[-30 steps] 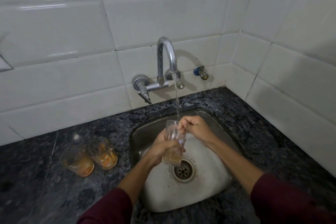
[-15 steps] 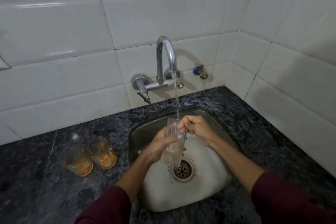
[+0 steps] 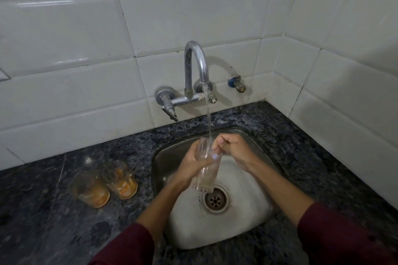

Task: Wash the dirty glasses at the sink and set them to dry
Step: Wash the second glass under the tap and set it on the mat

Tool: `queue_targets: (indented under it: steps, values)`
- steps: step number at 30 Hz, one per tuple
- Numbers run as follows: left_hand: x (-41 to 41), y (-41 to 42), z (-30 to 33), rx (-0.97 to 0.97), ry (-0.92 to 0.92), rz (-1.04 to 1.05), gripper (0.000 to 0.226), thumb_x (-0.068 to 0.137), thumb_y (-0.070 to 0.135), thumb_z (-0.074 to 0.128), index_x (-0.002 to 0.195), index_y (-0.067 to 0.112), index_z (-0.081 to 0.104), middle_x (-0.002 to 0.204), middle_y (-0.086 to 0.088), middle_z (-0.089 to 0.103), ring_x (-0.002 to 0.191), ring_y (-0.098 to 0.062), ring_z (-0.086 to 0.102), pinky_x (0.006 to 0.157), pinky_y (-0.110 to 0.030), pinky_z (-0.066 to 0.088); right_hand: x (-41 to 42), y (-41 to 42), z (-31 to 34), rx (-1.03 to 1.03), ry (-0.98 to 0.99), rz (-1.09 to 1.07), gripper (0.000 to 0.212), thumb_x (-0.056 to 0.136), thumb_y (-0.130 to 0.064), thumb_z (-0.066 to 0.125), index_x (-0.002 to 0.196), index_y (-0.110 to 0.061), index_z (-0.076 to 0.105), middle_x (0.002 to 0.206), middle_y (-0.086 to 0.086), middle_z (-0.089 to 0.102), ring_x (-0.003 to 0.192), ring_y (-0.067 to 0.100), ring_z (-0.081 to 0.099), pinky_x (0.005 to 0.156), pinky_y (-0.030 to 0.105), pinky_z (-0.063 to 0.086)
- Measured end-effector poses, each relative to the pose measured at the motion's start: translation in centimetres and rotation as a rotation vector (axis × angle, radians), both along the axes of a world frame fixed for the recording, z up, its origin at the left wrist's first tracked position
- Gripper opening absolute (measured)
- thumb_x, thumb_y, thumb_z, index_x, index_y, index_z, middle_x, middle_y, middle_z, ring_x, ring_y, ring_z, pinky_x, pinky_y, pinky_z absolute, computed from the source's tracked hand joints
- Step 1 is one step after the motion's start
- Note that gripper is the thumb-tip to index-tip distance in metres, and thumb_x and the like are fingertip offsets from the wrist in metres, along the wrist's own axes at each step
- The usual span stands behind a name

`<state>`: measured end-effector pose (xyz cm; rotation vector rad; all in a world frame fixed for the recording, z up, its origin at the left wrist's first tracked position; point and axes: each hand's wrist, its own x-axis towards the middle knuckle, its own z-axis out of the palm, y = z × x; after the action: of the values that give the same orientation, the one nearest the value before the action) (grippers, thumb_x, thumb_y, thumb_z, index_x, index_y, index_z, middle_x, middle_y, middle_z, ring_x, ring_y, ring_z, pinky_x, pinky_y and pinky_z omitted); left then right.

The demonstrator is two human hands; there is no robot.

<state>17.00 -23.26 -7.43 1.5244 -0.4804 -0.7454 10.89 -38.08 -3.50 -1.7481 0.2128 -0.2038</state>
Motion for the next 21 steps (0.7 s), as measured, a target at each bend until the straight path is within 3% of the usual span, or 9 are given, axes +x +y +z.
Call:
queue_targets:
  steps: [2, 3, 6, 8, 10, 13, 17, 19, 21]
  values:
    - [0.4, 0.3, -0.2, -0.13, 0.235, -0.101, 0.072, 0.063, 0.028, 0.084, 0.126, 0.019, 0.051, 0.118, -0.016, 0.062, 0.095, -0.036, 0.065, 0.078, -0.052, 0.056, -0.3, 0.1, 0.0, 0.035, -0.013, 0.05, 0.032, 0.094, 0.0, 0.042, 0.07, -0.007, 0.061, 0.063, 0.004, 0.06, 0.055, 0.0, 0.057, 0.056, 0.012, 0.043]
    - [0.4, 0.2, -0.3, -0.111, 0.22, -0.105, 0.068, 0.062, 0.026, 0.084, 0.123, 0.018, 0.054, 0.116, -0.016, 0.062, 0.093, -0.036, 0.065, 0.078, -0.053, 0.056, -0.3, 0.2, -0.1, -0.003, -0.004, 0.044, 0.032, 0.094, 0.0, 0.042, 0.07, -0.008, 0.061, 0.063, 0.004, 0.059, 0.053, -0.002, 0.055, 0.055, 0.009, 0.041]
    - [0.2, -0.6, -0.6, 0.011, 0.051, 0.045, 0.063, 0.057, 0.028, 0.083, 0.114, 0.025, 0.056, 0.113, -0.011, 0.063, 0.097, -0.03, 0.066, 0.085, -0.055, 0.055, 0.1, 0.5, -0.8, -0.157, 0.024, -0.018, 0.034, 0.094, -0.002, 0.044, 0.067, -0.014, 0.062, 0.06, 0.001, 0.06, 0.052, -0.002, 0.056, 0.058, 0.012, 0.044]
    - [-0.1, -1.0, -0.9, 0.126, -0.133, 0.135, 0.064, 0.055, 0.033, 0.083, 0.111, 0.032, 0.051, 0.108, -0.001, 0.065, 0.096, -0.022, 0.066, 0.086, -0.049, 0.056, 0.6, 0.9, -1.1, -0.263, 0.072, -0.08, 0.03, 0.092, -0.003, 0.046, 0.069, -0.01, 0.063, 0.058, -0.003, 0.06, 0.049, -0.004, 0.056, 0.055, 0.012, 0.046]
    - [-0.4, -1.4, -1.0, 0.185, -0.227, 0.174, 0.065, 0.06, 0.032, 0.083, 0.113, 0.035, 0.045, 0.106, 0.006, 0.062, 0.094, -0.015, 0.064, 0.085, -0.043, 0.056, 1.0, 1.3, -1.2, -0.307, 0.11, -0.125, 0.028, 0.09, 0.0, 0.045, 0.069, -0.009, 0.061, 0.059, -0.004, 0.059, 0.048, -0.005, 0.056, 0.051, 0.009, 0.044]
    - [-0.7, -1.5, -0.9, 0.269, -0.286, 0.134, 0.067, 0.066, 0.036, 0.08, 0.119, 0.033, 0.039, 0.109, 0.005, 0.06, 0.095, -0.014, 0.062, 0.085, -0.04, 0.055, 1.4, 1.5, -1.3, -0.353, 0.179, -0.149, 0.028, 0.088, -0.001, 0.046, 0.067, -0.013, 0.061, 0.059, -0.006, 0.059, 0.063, 0.009, 0.061, 0.066, 0.018, 0.051]
    - [-0.9, -1.2, -1.6, 0.317, -0.135, 0.033, 0.086, 0.074, 0.057, 0.066, 0.145, 0.028, 0.027, 0.133, 0.006, 0.046, 0.12, -0.02, 0.05, 0.097, -0.039, 0.046, 2.2, 0.9, -2.1, -0.262, 0.379, -0.145, 0.027, 0.091, -0.016, 0.05, 0.074, -0.008, 0.069, 0.069, 0.004, 0.069, 0.075, 0.02, 0.066, 0.077, 0.032, 0.056]
    - [-1.5, -1.1, -1.6, 0.243, -0.007, -0.005, 0.051, 0.089, 0.052, 0.054, 0.133, 0.028, 0.045, 0.131, 0.001, 0.053, 0.114, -0.014, 0.053, 0.097, -0.034, 0.047, 2.3, 0.7, -2.7, -0.194, 0.441, -0.14, 0.021, 0.088, -0.015, 0.055, 0.083, -0.004, 0.072, 0.083, 0.009, 0.071, 0.077, 0.019, 0.066, 0.069, 0.031, 0.056]
    - [-1.7, -1.0, -1.9, 0.189, 0.161, -0.038, 0.023, 0.095, 0.042, 0.048, 0.108, 0.029, 0.062, 0.116, -0.006, 0.063, 0.103, -0.016, 0.059, 0.094, -0.036, 0.048, 2.0, 0.7, -3.1, -0.121, 0.482, -0.129, 0.018, 0.087, -0.009, 0.056, 0.092, -0.002, 0.071, 0.079, 0.009, 0.068, 0.068, 0.015, 0.061, 0.051, 0.022, 0.043]
